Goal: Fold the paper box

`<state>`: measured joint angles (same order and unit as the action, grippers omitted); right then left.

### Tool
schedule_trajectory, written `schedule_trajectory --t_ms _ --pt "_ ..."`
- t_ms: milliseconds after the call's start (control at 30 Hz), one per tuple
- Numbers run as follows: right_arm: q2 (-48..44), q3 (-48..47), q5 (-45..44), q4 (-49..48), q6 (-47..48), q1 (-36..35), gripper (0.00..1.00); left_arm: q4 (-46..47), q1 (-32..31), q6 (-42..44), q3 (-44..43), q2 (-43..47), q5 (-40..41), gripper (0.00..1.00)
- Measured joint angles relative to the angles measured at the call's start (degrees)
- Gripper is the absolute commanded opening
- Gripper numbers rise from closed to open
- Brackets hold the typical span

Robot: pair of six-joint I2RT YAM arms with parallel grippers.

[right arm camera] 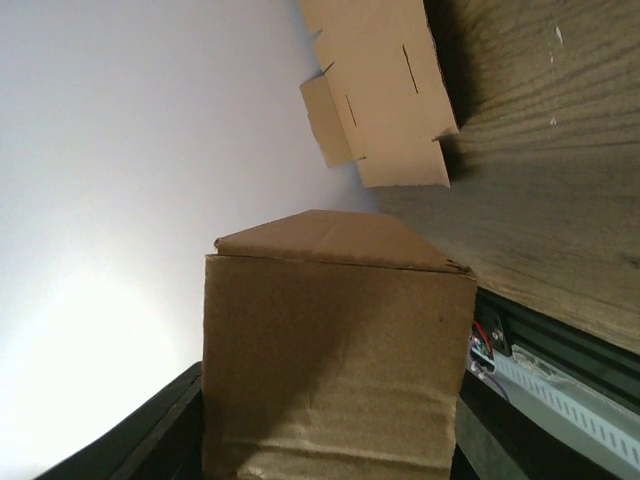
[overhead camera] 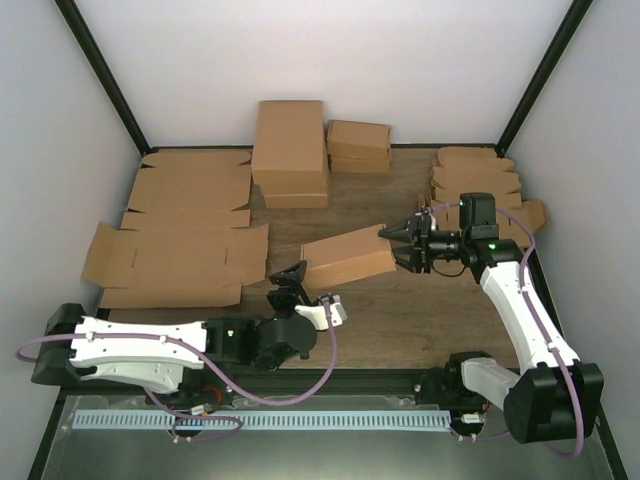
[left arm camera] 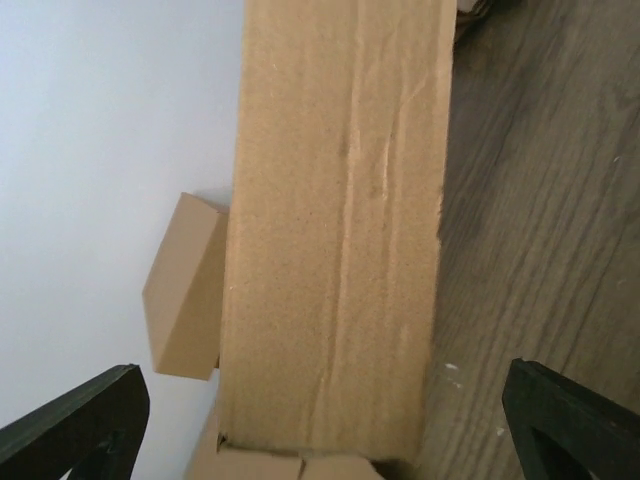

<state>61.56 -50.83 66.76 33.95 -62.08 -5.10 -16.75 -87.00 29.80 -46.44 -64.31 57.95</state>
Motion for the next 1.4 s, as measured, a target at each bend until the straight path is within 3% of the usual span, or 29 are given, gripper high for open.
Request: schedule_trajectory --t_ms 167,367,667,833,1067,1200,1400 --pt "4.15 -2.01 -0.79 -4.76 -1.49 1.46 0.44 -6.12 0.00 -9.35 -5.68 2.12 -3.72 1.00" --pt "13.40 -10.99 -1.36 -12.41 -1.81 8.57 0.44 -11.69 0.00 -22.80 -13.75 9.33 -8.20 1.00" --pt "27.32 -27.67 -7.04 -24.11 2.47 14.14 0.35 -14.14 0.81 -38.64 -15.02 19.32 -13.94 1.00" --pt "35.78 -33.46 -8.98 -30.21 5.92 14.08 0.25 -15.67 2.93 -41.03 -14.93 18.32 -16.35 1.00" --pt "50.21 -46.40 -7.80 -35.15 12.61 13.62 0.31 -15.45 14.45 -39.78 -12.44 16.94 -24.63 1.00" --pt "58.42 -54.62 -6.84 -37.07 13.55 12.61 0.35 -14.38 22.53 -38.42 -11.69 14.75 -31.50 1.00" --pt "68.32 -61.05 -6.86 -41.18 12.00 8.98 0.37 -11.91 29.64 -36.79 -10.80 11.56 -39.60 1.00"
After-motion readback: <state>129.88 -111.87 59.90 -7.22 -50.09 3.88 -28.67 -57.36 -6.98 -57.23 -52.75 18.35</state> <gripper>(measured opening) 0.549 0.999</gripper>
